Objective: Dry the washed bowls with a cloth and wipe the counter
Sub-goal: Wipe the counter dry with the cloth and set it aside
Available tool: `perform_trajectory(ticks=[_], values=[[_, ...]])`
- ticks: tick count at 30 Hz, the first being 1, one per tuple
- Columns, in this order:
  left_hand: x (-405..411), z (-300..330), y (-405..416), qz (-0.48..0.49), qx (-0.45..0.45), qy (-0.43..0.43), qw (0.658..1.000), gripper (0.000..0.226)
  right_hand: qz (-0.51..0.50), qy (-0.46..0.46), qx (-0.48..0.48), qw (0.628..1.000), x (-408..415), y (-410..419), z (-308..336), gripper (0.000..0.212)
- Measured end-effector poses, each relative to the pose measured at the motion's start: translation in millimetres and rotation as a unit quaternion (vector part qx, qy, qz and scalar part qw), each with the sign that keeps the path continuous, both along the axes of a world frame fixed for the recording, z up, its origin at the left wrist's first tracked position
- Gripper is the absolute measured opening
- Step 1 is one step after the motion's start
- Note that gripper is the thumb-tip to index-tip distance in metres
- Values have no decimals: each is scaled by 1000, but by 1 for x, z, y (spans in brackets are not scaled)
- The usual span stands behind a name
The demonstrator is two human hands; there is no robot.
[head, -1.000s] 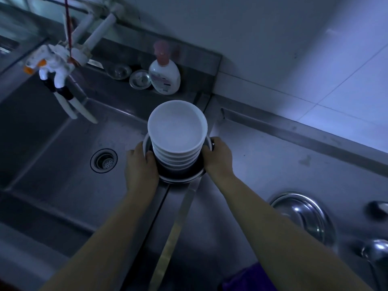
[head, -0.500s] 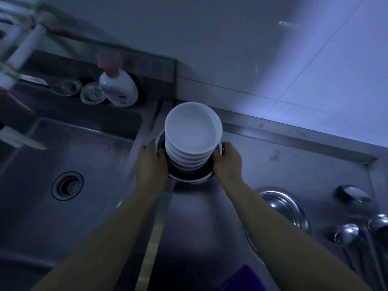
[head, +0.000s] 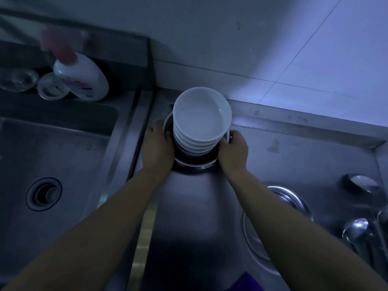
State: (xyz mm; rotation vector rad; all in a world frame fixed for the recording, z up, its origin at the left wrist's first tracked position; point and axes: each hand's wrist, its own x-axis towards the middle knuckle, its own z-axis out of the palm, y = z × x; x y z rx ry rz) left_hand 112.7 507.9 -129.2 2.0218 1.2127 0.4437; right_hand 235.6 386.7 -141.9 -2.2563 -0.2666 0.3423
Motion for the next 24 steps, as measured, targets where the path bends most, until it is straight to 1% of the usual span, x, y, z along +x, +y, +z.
perform_trajectory(ticks=[8,13,14,16,18,20,24], values=[[11,-2,13,5,-5,2,1000,38,13,19,9,1000,10,12,-2,18],[4,3,10,1,-5,18,1000,33,15,37,25,999,8,4,3,28],[-1,5,7,7,-10,14,1000,33,13,45,21,999,7,-2,5,34],[-15,9,-3,18,-11,5,1000,36,9,44,3,999,3,-19,12,42],[-34,15,-21,31,-14,0,999,39,17,23,-5,1000,-8,-46,20,41],[-49,22,-47,30,-28,-11,999,37,24,-3,-15,1000,-22,-80,27,37],[-60,36,-114,-35,-67,7,997,39,29,-3,-39,999,-48,-155,40,34]])
